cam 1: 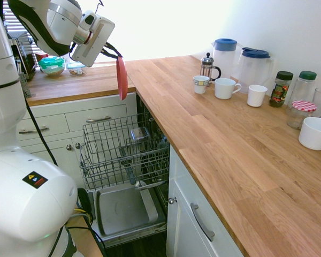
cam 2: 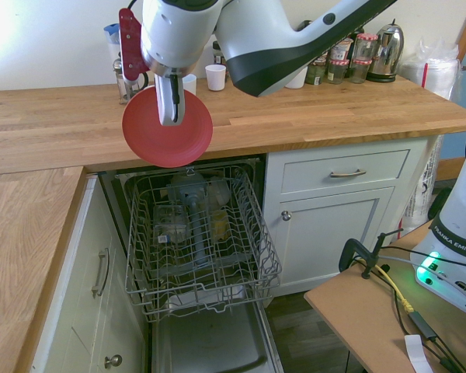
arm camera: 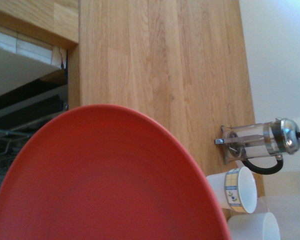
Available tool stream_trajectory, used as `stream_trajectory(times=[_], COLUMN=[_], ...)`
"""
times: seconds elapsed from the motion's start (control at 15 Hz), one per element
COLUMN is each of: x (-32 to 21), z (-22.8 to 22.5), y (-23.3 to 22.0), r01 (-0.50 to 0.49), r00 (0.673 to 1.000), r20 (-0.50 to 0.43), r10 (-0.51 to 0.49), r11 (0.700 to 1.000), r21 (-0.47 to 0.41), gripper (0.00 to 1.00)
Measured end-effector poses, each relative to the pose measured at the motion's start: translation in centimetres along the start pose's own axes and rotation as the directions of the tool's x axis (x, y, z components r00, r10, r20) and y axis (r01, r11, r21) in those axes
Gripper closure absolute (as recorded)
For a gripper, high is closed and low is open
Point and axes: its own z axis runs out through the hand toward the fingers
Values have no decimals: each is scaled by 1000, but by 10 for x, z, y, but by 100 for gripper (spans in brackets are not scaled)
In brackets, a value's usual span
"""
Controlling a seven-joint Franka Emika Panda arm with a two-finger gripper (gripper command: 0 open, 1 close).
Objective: Put the plate in the dishwasher
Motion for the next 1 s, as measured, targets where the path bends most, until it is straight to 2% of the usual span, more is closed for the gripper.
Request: stream_trajectory(times=[0.4, 0.73, 1.0], x=[-46, -56, -71], z=[63, 102, 109], y=[-68, -125, -139], r01=[166, 218, 248], r00=[985, 973, 965], r20=[35, 61, 71], r10=[-167, -223, -253], r11=[985, 973, 966], r21=[35, 77, 72], gripper=[100, 100, 100])
